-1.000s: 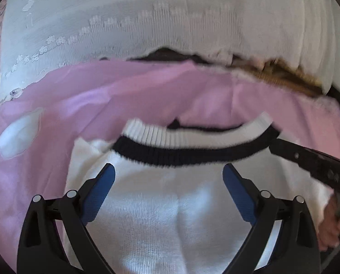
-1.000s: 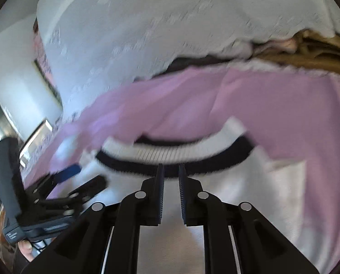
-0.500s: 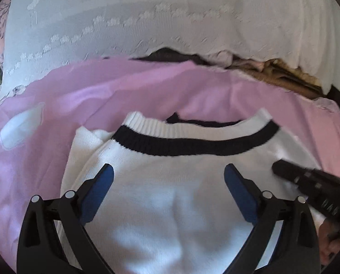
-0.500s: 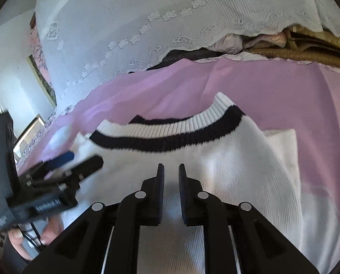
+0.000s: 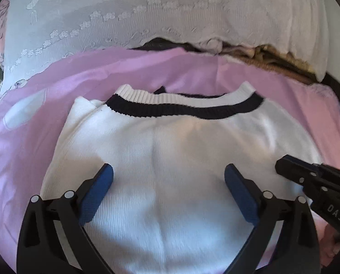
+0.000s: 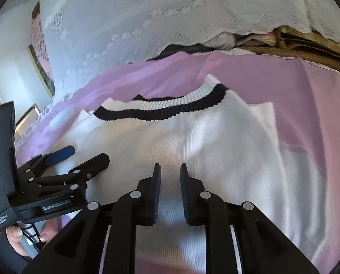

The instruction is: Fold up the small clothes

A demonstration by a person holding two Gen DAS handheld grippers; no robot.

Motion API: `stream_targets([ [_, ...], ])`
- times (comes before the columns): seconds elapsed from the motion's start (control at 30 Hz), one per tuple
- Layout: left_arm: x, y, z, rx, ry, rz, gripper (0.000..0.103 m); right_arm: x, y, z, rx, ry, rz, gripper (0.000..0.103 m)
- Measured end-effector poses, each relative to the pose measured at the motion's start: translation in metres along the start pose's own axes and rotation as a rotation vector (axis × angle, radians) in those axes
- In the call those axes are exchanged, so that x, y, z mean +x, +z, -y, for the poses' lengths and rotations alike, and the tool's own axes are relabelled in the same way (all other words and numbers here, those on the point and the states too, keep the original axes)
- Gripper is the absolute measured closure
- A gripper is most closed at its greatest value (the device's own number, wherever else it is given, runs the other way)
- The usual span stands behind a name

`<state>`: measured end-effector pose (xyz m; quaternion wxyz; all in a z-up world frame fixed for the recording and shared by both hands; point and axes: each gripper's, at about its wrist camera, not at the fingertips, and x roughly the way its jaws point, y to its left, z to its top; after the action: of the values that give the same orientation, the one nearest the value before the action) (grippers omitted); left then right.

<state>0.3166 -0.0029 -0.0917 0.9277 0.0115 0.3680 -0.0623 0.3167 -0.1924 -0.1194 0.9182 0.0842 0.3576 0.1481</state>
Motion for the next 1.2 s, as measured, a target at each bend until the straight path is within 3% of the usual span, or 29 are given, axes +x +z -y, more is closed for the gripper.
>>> stream_targets([
  [0.1, -0.007, -0.011, 0.011, 0.033, 0.001, -0.021, 0.007, -0.007, -0.009, -0.007, -0.04, -0.011, -0.013, 0.07],
  [0.2, -0.005, -0.022, 0.019, 0.07, 0.045, -0.061, 0.005, -0.007, -0.017, -0.014, -0.085, -0.038, -0.039, 0.066],
  [0.3, -0.008, -0.027, 0.013, 0.043, 0.03, -0.076, 0.005, -0.012, -0.023, -0.016, -0.088, -0.035, -0.047, 0.064],
  [0.5, -0.029, -0.038, -0.007, -0.071, -0.024, -0.058, 0.005, -0.049, -0.031, 0.014, 0.081, 0.034, 0.015, 0.06],
  [0.73, -0.041, -0.047, -0.013, -0.116, -0.025, -0.051, 0.005, -0.082, -0.053, 0.059, 0.281, 0.061, 0.027, 0.057],
  [0.8, -0.04, -0.047, -0.013, -0.121, -0.022, -0.054, 0.005, -0.087, -0.058, 0.066, 0.31, 0.066, 0.024, 0.052],
  [1.0, -0.034, -0.046, -0.016, -0.14, -0.031, -0.077, 0.005, -0.067, -0.067, 0.095, 0.444, 0.127, -0.031, 0.05],
  [1.2, -0.027, -0.029, -0.019, -0.182, -0.034, -0.047, 0.005, -0.044, -0.052, 0.119, 0.565, 0.209, 0.008, 0.051],
])
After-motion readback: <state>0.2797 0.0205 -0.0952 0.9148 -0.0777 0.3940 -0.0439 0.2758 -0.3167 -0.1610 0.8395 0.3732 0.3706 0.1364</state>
